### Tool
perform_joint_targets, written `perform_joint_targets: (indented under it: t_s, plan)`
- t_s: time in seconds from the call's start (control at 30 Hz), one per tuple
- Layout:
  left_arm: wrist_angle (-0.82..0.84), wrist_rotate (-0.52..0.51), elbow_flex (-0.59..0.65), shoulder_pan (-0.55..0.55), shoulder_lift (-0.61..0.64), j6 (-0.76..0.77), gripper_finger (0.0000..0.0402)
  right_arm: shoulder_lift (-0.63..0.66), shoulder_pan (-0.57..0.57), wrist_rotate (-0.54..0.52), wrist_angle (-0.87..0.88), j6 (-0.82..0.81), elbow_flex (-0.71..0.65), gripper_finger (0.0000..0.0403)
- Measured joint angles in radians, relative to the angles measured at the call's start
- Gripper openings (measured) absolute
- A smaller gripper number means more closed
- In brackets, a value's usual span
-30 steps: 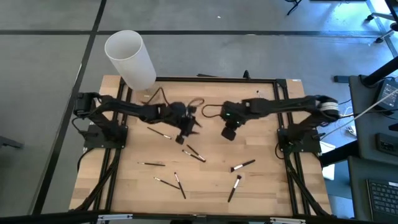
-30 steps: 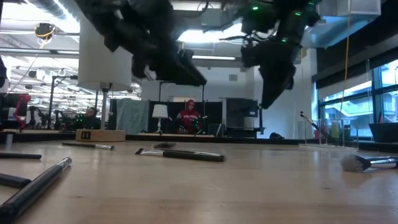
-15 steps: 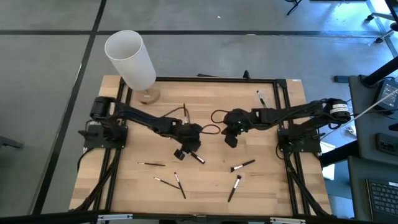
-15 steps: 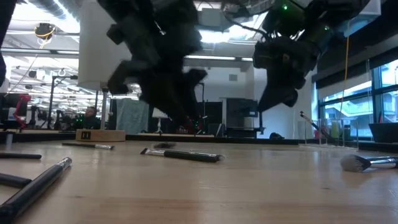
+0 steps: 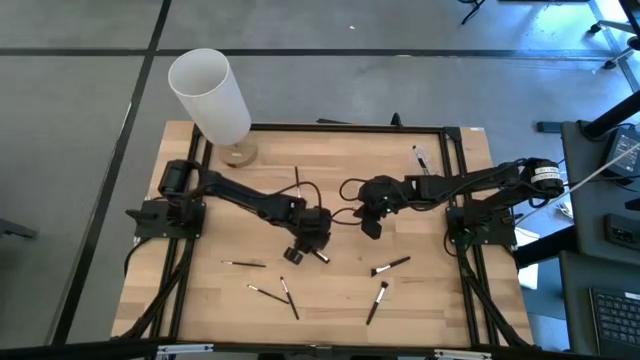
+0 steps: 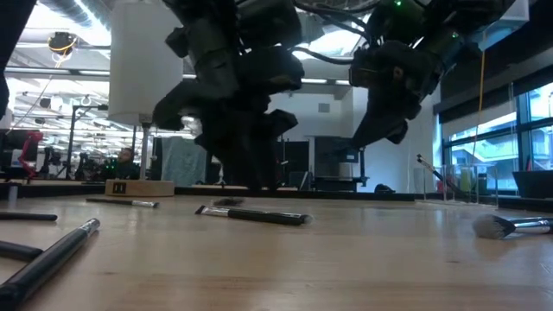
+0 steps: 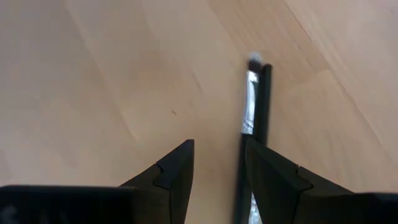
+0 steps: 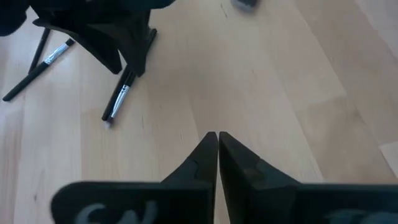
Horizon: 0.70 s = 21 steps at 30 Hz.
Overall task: Sort items
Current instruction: Put the foundation brush into the middle section of the transparent organizer
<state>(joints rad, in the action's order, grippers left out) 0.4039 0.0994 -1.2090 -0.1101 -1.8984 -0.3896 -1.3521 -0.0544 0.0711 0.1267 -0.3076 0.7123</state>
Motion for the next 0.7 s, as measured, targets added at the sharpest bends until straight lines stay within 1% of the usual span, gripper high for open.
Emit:
perform_joint_targets:
  t_s: [0.1,0.23,0.3,0.63,0.7]
  plan:
    - [0.006,-0.004,0.008,-0.015,0.000,0.009,0.0141,0.000,0.008,-0.012,0.003,-0.004,0.000,0.0017]
    - [0.015,-0.072,0.010,-0.027,0.000,0.001,0.0141,0.000,0.019,-0.049,0.009,-0.027,0.000,0.0017]
    - [0.016,-0.086,0.010,-0.026,0.000,0.001,0.0141,0.000,0.020,-0.052,0.015,-0.040,0.000,0.0017]
    - [0.032,-0.081,0.013,-0.025,-0.026,-0.003,0.0141,0.000,0.061,-0.053,0.032,-0.076,0.000,0.0017]
    - [0.015,-0.082,0.011,-0.025,-0.034,-0.013,0.0141,0.000,0.067,-0.060,0.040,-0.081,0.000,0.0017]
